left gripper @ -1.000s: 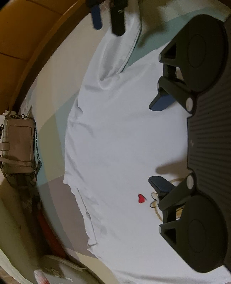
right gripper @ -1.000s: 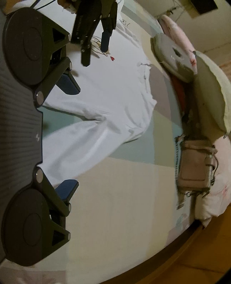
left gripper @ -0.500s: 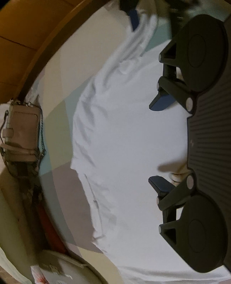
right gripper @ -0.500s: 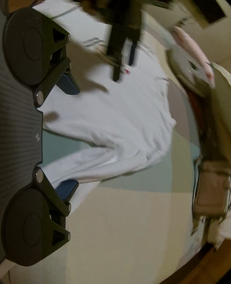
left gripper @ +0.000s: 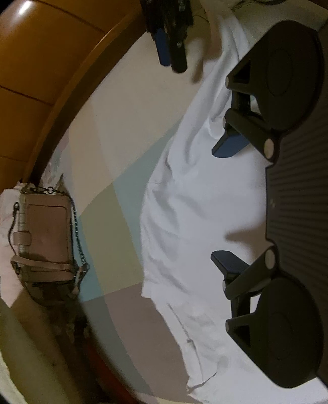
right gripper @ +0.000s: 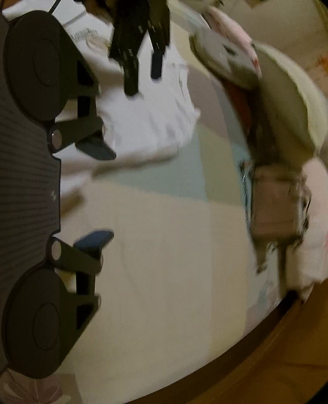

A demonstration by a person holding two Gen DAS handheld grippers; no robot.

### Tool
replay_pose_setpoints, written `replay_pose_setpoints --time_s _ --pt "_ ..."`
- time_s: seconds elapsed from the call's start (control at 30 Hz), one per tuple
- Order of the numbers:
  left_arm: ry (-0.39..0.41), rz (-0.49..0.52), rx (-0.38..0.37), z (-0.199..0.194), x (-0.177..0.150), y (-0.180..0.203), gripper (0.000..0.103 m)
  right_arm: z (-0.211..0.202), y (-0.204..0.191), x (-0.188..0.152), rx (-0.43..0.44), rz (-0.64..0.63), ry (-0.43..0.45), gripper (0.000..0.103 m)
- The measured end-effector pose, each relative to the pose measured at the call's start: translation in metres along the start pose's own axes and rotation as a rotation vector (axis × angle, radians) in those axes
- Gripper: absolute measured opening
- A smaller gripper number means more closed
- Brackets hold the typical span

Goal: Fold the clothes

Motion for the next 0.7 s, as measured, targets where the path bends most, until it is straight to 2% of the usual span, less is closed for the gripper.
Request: replay_pose_setpoints --time_s 0.13,0.23,0.27,0.3,0.43,0.57,0.7 --pt "-0.019 -0.005 0.001 0.002 -0.007 0.0 0.081 0.021 -0.007 -0.02 0.019 -0.084 -0.089 0.048" --pt "-0.029 -0.019 0.011 0.003 -0.011 -0.003 0.081 0.023 -0.013 -0.025 0.013 -0.125 -0.103 0.045" --pt "-0.032 -0.023 0.015 0.004 -0.011 -0.003 0.081 0.023 -0.015 -0.026 0.011 -0.139 -0.107 0.031" --pt "-0.034 -0.025 0.02 0.005 -0.011 -0.004 0.081 0.023 -0.017 -0.028 0.009 -0.152 -0.111 0.003" --pt "-0.024 -0.024 0.025 0.003 -0.006 -0.004 0.081 0.018 -0.021 -0.023 -0.019 -0.187 -0.096 0.004" --pt "-0.005 -0.009 0.031 0.0 0.0 -0.004 0.081 0.002 -0.008 0.001 -0.093 -0.173 -0.002 0.004" --pt "0.013 -0.024 0.043 -0.003 0.005 -0.008 0.081 0.001 0.007 0.018 -0.185 -0.175 0.042 0.004"
Point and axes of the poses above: each gripper's, at about its wrist camera, not at the fingertips, and z roughly the way its jaws point, y to its right, x to its top, the point moved 5 cm from there along z, roughly the way its jaws point, and after that the axes turned 2 degrees about z, right-handed, at the moved point
